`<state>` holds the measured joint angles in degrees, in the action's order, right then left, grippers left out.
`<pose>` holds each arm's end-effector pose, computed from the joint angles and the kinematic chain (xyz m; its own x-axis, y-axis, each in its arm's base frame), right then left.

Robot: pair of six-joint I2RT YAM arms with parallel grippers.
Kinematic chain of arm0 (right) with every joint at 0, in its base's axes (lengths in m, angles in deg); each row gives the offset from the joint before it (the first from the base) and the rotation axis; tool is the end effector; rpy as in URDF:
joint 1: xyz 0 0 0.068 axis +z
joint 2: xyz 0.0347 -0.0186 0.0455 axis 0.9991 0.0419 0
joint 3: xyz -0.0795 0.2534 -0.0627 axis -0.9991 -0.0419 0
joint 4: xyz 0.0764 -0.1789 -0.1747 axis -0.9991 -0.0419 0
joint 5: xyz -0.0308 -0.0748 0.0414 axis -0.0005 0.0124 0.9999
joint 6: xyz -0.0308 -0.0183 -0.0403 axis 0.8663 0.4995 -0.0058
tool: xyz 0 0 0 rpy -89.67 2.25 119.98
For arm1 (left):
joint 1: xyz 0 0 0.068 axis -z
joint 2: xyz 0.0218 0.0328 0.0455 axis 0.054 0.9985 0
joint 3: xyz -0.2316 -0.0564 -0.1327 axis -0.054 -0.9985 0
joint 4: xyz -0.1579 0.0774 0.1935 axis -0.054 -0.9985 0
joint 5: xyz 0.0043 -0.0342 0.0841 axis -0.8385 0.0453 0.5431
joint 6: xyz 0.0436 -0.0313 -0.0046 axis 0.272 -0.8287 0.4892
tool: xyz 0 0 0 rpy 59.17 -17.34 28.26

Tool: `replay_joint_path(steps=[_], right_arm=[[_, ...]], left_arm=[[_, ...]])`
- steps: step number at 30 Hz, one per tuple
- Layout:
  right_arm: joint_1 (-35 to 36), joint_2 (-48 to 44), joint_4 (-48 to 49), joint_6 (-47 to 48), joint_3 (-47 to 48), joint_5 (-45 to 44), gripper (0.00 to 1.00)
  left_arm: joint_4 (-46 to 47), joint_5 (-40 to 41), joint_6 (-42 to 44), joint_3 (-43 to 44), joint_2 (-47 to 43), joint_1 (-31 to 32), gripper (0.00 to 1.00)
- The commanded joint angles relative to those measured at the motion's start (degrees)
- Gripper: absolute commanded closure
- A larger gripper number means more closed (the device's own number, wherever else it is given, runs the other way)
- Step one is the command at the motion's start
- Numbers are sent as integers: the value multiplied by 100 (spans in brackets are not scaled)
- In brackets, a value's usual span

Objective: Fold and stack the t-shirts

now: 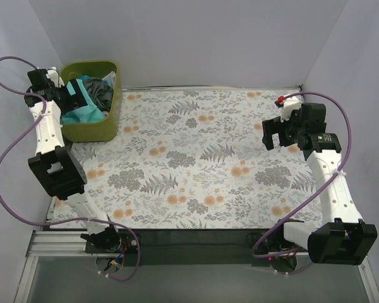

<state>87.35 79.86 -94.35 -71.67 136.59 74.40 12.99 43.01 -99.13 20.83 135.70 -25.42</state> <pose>0.2460 0.0063 0.3459 -0.5287 -0.2790 -0.8016 -0.3274 0.9384 -0.1106 0.3834 0.1498 0.3567 -0.3361 -0.8282 -0.4484 -0.6087 0.5543 -0.5676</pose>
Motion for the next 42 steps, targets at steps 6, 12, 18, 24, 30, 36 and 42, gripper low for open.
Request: replay_joint_path(steps=[6,12,18,24,30,36,42], right_arm=[[-10,40,72,25,240,139,2],[-10,76,72,17,205,78,2],[-10,111,72,-10,240,87,2],[-10,146,72,-10,293,86,2],[-10,181,55,-71,407,113,2],[-10,216,63,-89,512,104,2],[-10,287,55,-115,600,-63,2]], left_arm=[[519,-261,56,-13,652,-246,3],[730,-446,56,215,968,-246,31],[757,-649,-5,707,1110,-290,88],[651,-956,-189,1779,636,-325,100],[1124,-1632,-409,2097,-260,-316,100],[1758,-2950,-1305,2350,-666,42,100],[2450,-3118,-1700,2685,-763,1526,100]])
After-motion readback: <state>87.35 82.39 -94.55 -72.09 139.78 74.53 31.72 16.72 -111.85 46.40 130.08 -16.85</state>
